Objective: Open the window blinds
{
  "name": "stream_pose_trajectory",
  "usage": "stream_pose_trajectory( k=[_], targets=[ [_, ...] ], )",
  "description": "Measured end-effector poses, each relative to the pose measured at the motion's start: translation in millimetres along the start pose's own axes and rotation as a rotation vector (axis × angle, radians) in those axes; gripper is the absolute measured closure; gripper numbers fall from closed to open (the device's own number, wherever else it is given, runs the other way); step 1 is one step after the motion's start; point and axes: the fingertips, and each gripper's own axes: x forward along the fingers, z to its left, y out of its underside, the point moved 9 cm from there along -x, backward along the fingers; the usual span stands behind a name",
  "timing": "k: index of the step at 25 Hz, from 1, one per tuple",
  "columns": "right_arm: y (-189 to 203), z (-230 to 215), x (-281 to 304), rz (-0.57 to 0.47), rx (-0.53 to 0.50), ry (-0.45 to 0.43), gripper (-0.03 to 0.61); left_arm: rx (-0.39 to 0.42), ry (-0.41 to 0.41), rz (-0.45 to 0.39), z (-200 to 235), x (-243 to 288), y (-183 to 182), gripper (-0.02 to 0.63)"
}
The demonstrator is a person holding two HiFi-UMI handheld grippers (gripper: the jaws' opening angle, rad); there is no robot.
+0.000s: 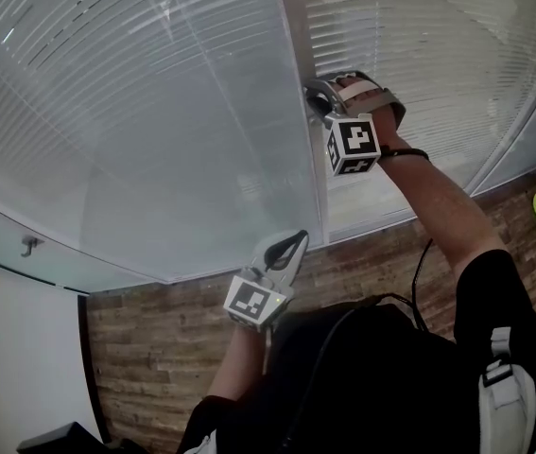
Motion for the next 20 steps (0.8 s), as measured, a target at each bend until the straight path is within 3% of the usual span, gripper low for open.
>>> stream_pose_trajectory(
  k=[7, 14, 20],
  targets=[
    [1.3, -0.5, -0.9, 0.001, 0.050, 0.006, 0.446, -0.003, -0.002, 0.000, -1.1, -1.0, 0.7, 0.609],
    [4.5, 0.1, 0.2, -0.028, 0.240, 0.036, 0.446, -0.004, -0.005, 0.011, 2.4, 1.0, 7.7, 0.611],
    [9.4, -4.9, -2.5, -0.061, 0.493, 0.069, 0.445, -0.005, -0.004, 0.012, 3.3, 3.3, 7.0, 0.609]
  ],
)
